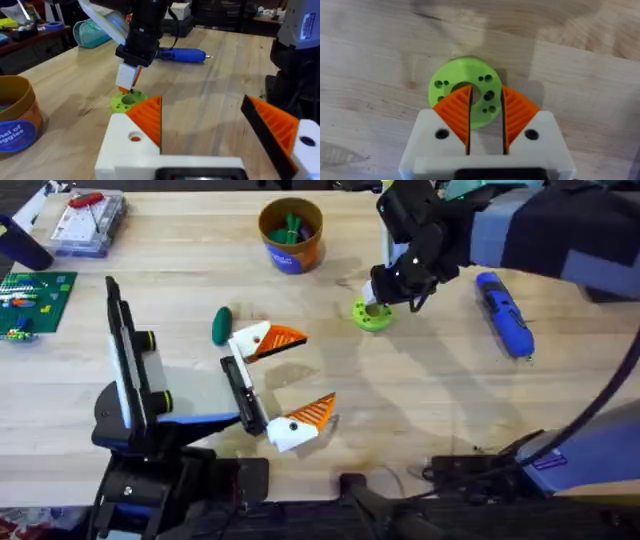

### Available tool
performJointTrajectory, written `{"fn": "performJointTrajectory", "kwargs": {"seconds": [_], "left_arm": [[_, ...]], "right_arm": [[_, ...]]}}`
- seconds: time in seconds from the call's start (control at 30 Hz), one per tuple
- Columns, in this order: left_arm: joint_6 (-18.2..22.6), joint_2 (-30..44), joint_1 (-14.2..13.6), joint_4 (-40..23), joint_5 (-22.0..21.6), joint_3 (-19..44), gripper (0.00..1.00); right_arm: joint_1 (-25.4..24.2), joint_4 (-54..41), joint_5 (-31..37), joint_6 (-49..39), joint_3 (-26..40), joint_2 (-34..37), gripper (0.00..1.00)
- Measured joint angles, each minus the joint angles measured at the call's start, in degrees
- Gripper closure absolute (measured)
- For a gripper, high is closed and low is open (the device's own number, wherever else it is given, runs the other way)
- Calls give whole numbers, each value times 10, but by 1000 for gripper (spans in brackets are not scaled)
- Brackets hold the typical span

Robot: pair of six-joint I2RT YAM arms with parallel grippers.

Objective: Pick up the gripper from the table and insert it into the empty holder that is missing its gripper. Then pick up a screw, insert it into the mounting hole, and use the screwdriver to tighten it. Finally, clean up the table by picking up the vegetable and placing it into the bucket.

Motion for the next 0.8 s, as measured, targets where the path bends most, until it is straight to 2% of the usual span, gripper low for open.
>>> {"fn": "performJointTrajectory", "kwargs": {"seconds": [0.8], "left_arm": [[0, 0, 0, 0, 0, 0, 14]], "right_arm": [[0, -2, 5, -16, 0, 19, 688]]}}
